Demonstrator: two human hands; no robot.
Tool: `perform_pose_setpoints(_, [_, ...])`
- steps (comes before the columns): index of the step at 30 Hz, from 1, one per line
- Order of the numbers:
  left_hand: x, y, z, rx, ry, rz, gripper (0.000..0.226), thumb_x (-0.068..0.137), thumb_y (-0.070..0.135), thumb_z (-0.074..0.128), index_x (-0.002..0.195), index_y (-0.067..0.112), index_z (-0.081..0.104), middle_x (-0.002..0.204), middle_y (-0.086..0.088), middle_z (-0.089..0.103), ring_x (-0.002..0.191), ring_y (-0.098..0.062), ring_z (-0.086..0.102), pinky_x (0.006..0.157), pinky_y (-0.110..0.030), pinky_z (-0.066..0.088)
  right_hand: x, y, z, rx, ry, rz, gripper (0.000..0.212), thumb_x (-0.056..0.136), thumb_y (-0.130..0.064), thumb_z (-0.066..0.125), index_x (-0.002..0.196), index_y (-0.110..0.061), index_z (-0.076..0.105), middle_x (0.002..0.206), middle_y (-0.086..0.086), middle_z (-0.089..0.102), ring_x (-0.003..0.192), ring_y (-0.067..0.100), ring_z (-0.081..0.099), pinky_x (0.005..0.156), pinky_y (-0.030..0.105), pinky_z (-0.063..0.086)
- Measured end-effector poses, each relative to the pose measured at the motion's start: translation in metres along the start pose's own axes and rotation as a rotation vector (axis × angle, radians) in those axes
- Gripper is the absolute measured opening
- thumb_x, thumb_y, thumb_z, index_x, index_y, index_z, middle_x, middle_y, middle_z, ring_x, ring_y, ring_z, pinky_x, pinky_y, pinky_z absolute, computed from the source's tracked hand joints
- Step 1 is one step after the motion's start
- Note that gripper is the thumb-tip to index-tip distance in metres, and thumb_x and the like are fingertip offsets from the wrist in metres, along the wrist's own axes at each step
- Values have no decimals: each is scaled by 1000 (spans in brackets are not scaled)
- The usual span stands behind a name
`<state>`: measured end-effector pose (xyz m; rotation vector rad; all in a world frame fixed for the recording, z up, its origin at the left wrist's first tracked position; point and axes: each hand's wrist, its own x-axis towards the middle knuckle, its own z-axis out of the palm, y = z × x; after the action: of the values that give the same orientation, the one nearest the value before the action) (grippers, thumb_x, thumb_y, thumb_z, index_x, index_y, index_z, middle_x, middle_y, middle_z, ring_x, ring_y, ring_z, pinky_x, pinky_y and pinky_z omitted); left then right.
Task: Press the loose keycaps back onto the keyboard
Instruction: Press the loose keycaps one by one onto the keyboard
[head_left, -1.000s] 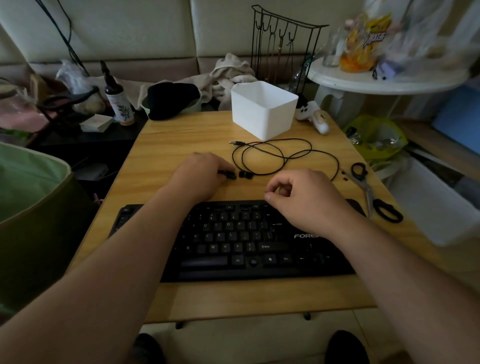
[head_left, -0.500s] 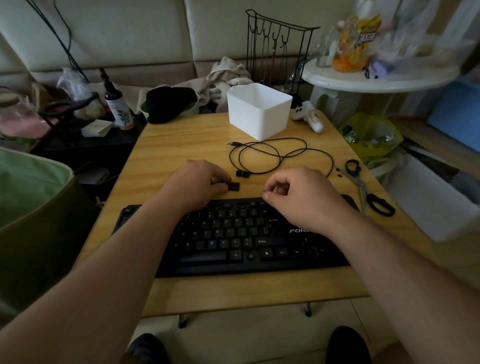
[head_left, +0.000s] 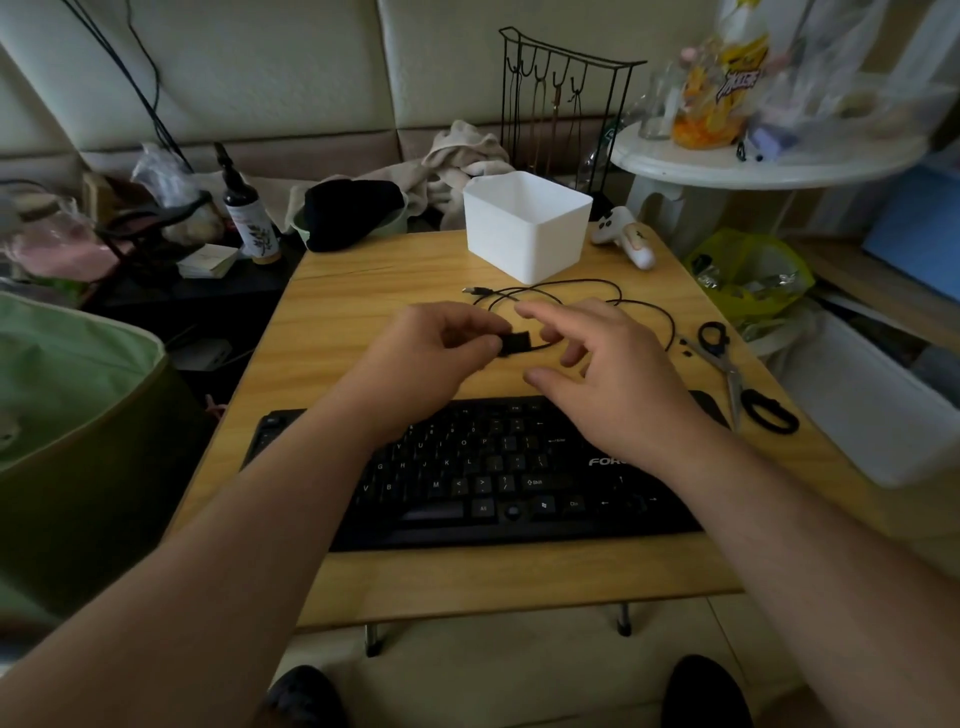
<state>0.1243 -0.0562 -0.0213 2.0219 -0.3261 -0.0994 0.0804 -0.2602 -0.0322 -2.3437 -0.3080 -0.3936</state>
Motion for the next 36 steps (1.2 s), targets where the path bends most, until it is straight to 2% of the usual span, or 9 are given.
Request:
perform_pose_setpoints(2, [-6,3,5,-104,-52,-26,17,98,15,70,107,28,77,93,-7,78,79,-14,65,84,-41,60,0,1,1,-6,40,-49,46,86,-20,82,126,-40,71,106,-18,62,88,-6,56,72,5,38])
perform_pose_setpoints(4, [-9,1,8,-198,-89,-52,22,96,7,70,109,23,77,96,-8,78,84,-15,67,91,-42,59,-1,1,1,-13,83,-73,35,85,-17,83,116,-33,77,101,-17,67,87,-5,59,73,4,39])
perform_pose_setpoints(8, [-10,-4,12,-347,-107,-88,38,89,-6,72,115,22,75,104,-6,78,91,-12,72,87,-33,59,-3,-1,-2,-2,139,-58,28,86,-19,83,111,-31,79,98,-16,69,88,-1,61,76,6,41])
perform_pose_setpoints(10, [-11,-4,14,-424,-113,-103,39,89,-10,71,117,17,74,103,-5,78,91,-12,72,84,-28,57,-4,-3,-5,-5,152,-50,26,86,-21,83,110,-31,79,95,-19,68,88,0,61,76,8,42])
perform_pose_setpoints(14, [-13,-1,19,-542,-127,-122,35,89,-14,68,111,12,74,100,-6,77,90,-13,71,83,-29,57,-6,-5,-10,-10,151,-52,25,87,-22,82,110,-32,79,91,-27,63,90,-6,59,73,8,40])
perform_pose_setpoints(22, [-18,2,30,-630,-183,-98,23,91,1,71,104,18,79,96,-3,74,89,-15,65,90,-34,53,-10,-3,-22,-27,130,-74,25,88,-25,81,112,-31,78,92,-25,64,89,-6,59,72,6,40])
perform_pose_setpoints(27, [-30,11,52,-494,-88,-11,16,95,7,71,108,15,77,101,-3,79,92,-11,72,89,-29,56,-20,5,-42,-6,47,-46,20,87,-32,81,107,-36,79,97,-18,69,90,3,63,77,28,53])
perform_pose_setpoints(33, [-45,23,75,-457,-95,51,10,99,15,69,105,14,77,95,-2,78,89,-10,70,85,-28,58,-43,9,-66,7,46,-10,16,86,-38,80,101,-38,77,95,-18,70,91,3,67,71,15,49])
perform_pose_setpoints(36, [-51,30,88,-429,-103,82,10,99,17,69,103,12,77,91,-3,78,83,-9,68,81,-28,59,-56,13,-77,72,49,50,13,85,-34,82,97,-38,78,91,-15,73,89,3,68,72,19,52])
